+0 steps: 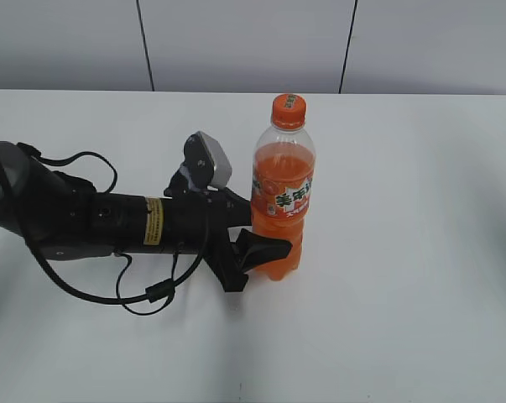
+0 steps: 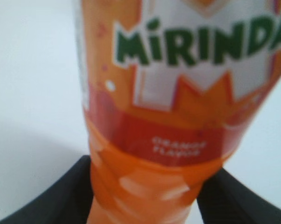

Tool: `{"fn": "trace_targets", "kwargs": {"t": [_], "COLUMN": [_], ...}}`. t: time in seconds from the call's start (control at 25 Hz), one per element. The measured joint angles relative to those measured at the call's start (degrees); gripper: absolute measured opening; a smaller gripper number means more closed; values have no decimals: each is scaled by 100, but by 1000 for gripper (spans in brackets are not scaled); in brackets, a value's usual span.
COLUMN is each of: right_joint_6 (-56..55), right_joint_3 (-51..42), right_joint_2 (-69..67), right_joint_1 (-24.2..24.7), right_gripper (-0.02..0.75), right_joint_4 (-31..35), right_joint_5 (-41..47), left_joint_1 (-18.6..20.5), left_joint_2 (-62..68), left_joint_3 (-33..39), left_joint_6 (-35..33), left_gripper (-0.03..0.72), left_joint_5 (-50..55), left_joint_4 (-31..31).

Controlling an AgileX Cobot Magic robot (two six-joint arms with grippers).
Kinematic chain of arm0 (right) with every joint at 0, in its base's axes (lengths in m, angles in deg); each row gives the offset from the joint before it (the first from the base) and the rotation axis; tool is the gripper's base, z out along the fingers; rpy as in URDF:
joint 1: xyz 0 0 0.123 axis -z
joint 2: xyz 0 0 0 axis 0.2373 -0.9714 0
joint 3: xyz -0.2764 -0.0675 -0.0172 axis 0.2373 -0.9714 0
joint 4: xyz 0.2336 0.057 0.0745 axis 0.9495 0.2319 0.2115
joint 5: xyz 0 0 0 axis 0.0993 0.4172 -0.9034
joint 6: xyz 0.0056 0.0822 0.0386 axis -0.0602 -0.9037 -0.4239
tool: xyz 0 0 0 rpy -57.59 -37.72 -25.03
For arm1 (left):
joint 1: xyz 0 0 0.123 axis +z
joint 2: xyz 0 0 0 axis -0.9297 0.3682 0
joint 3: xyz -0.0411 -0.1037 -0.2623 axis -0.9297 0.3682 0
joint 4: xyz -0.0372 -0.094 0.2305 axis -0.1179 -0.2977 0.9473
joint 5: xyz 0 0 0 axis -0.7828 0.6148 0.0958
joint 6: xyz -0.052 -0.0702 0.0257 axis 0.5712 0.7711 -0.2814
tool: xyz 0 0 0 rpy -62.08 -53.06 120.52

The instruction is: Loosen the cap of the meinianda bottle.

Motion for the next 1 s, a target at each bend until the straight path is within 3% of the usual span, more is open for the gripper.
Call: {"fn": "trace_targets", "kwargs": {"t": [0.48, 0.76, 1.0], "right_joint_6": [-74, -74, -116], "right_joint_3": [815, 1416, 1800], "right_joint_2": [-1898, -2384, -2442], "right_joint_1": [0, -64, -836], "right_gripper": [469, 461, 461], "right_joint_4": [102, 914, 964], "right_joint_5": [22, 15, 24], "left_joint_1": [0, 0, 0], "left_joint_2": [0, 0, 0], "left_joint_3": [0, 0, 0], "left_joint_6": [6, 6, 12], "left_gripper": [409, 409, 409], "left_joint_5": [-8, -8, -13], "left_joint_4": [0, 6, 6]}}
